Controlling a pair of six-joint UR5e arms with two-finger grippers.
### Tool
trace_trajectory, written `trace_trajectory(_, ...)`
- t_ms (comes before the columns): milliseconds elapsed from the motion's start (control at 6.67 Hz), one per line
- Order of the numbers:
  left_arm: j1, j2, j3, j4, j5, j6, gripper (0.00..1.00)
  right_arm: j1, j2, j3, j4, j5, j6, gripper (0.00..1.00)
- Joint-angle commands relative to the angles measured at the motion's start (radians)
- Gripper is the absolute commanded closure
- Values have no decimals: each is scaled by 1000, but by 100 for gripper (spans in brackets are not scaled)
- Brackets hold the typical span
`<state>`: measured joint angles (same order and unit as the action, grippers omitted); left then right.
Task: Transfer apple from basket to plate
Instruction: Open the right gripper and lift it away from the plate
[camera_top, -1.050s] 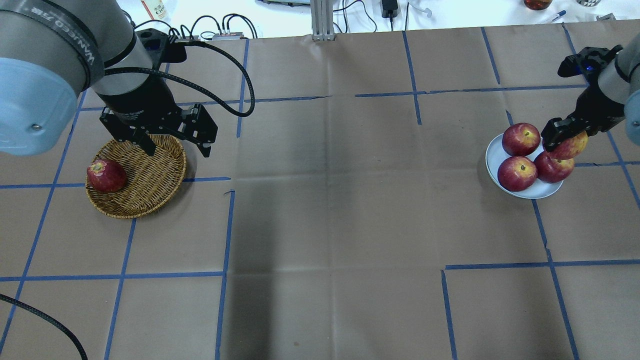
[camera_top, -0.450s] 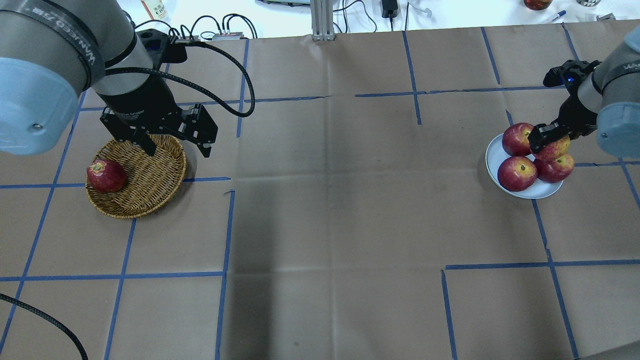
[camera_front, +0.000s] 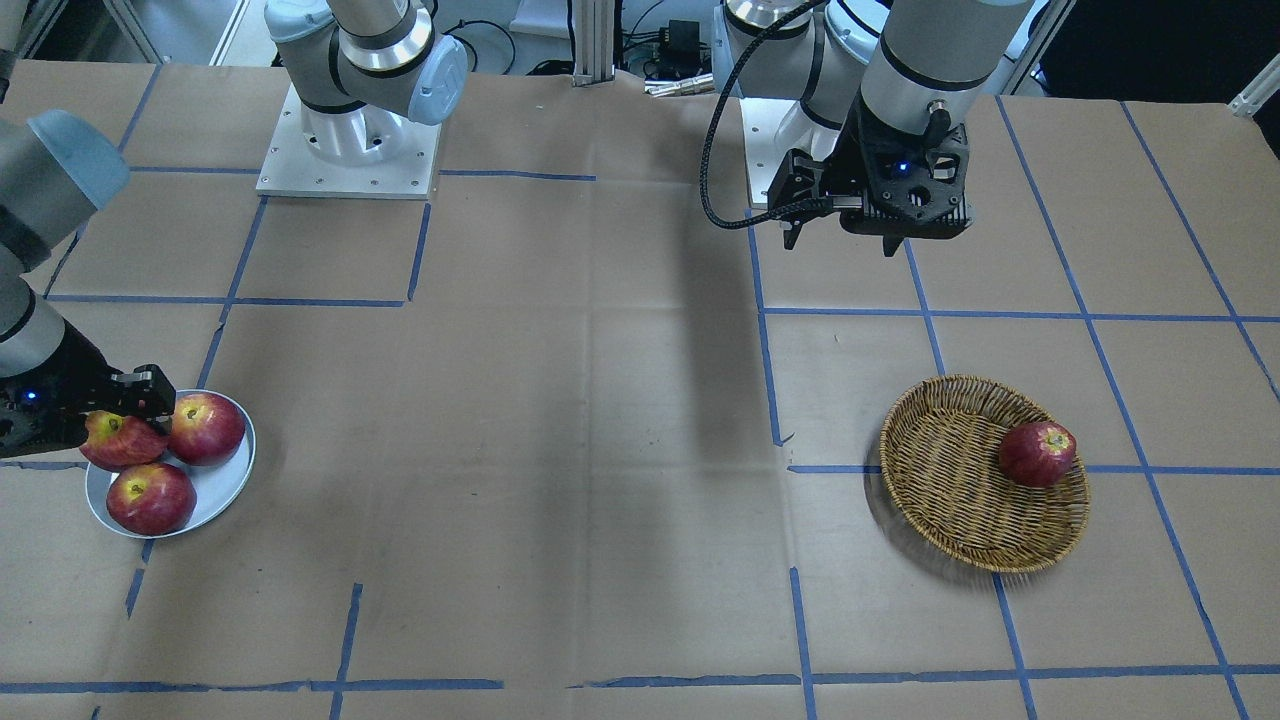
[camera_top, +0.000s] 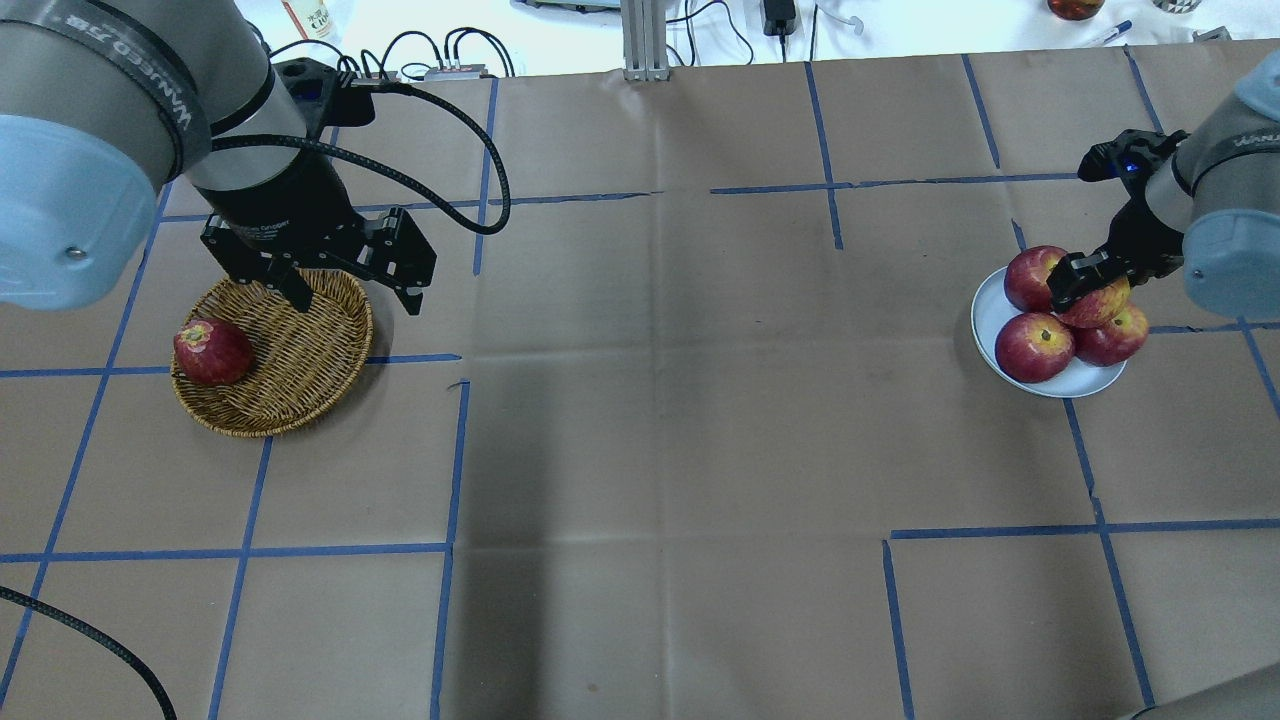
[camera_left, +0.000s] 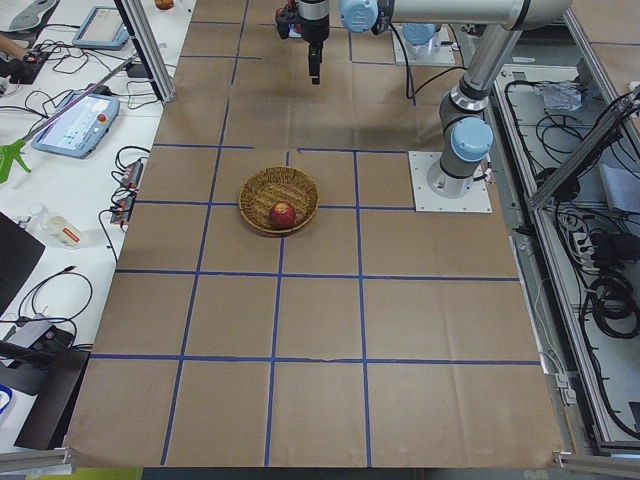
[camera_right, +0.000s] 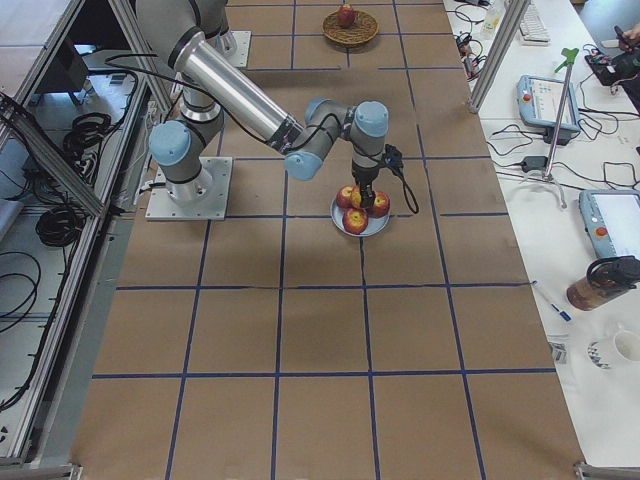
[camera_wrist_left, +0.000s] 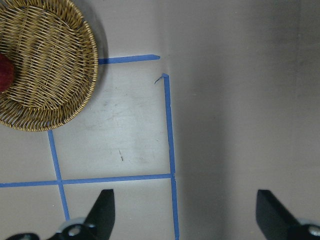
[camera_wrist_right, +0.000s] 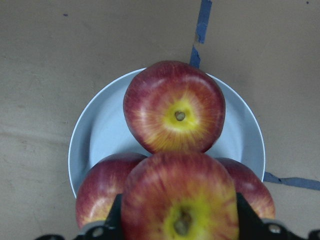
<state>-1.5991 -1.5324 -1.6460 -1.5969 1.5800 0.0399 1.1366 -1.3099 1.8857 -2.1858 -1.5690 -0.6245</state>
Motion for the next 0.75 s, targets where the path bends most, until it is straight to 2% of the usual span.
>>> trace_trajectory(0, 1, 0, 0, 0, 0, 0, 1, 3, -12, -10, 9, -11, 8, 0)
trace_trajectory(150, -1, 0, -2, 0, 0, 0, 1, 8, -50, -26, 38, -11, 8, 0)
trace_trajectory(600, 1, 0, 0, 0, 0, 0, 1, 41, -198, -199, 399, -3, 73, 0)
